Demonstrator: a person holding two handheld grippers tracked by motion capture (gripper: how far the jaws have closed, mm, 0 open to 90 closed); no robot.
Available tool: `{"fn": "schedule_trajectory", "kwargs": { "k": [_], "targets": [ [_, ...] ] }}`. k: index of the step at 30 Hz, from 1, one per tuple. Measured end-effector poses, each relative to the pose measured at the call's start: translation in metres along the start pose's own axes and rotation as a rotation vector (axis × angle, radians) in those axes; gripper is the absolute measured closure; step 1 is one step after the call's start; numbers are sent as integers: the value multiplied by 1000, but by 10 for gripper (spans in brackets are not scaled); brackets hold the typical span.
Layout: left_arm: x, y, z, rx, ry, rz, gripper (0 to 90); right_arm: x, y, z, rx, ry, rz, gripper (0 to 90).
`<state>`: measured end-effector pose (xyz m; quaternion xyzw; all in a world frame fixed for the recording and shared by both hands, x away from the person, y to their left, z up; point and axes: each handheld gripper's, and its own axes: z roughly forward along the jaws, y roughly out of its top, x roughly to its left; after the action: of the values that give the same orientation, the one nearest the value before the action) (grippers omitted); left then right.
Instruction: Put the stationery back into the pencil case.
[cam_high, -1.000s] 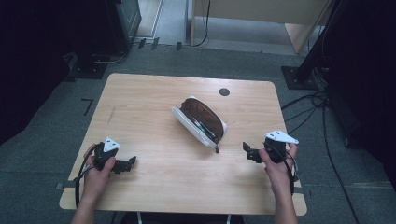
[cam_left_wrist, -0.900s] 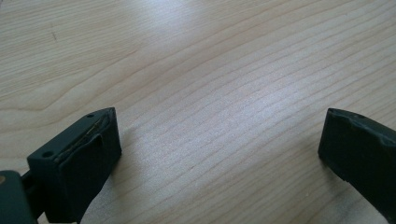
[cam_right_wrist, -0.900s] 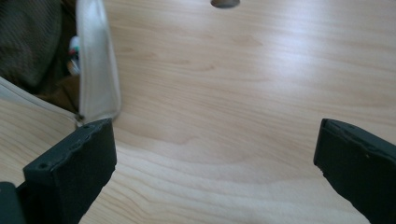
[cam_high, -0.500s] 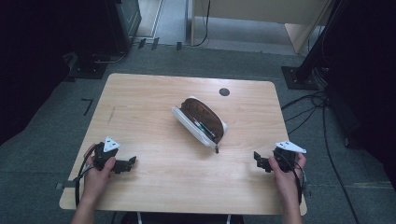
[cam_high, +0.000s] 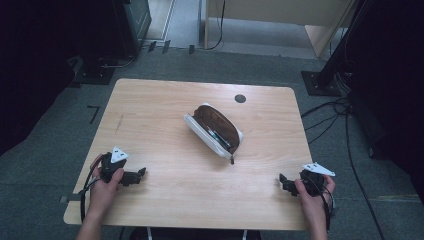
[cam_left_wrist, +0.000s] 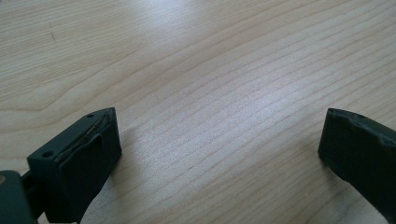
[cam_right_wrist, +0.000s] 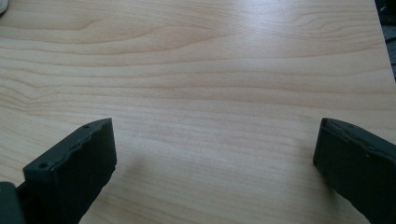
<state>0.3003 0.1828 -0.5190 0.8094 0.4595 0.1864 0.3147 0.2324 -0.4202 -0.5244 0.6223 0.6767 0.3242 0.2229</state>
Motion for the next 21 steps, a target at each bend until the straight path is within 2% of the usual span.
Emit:
{"fn": "schedule_trajectory", "kwargs": {
  "k": [7,21],
  "targets": [
    [0,0,0,1,0,1,0,6,-7,-3,15,-62,-43,0],
    [0,0,0,1,-1,2,0,7,-11,-7,15,-53,-52,0]
  ]
}}
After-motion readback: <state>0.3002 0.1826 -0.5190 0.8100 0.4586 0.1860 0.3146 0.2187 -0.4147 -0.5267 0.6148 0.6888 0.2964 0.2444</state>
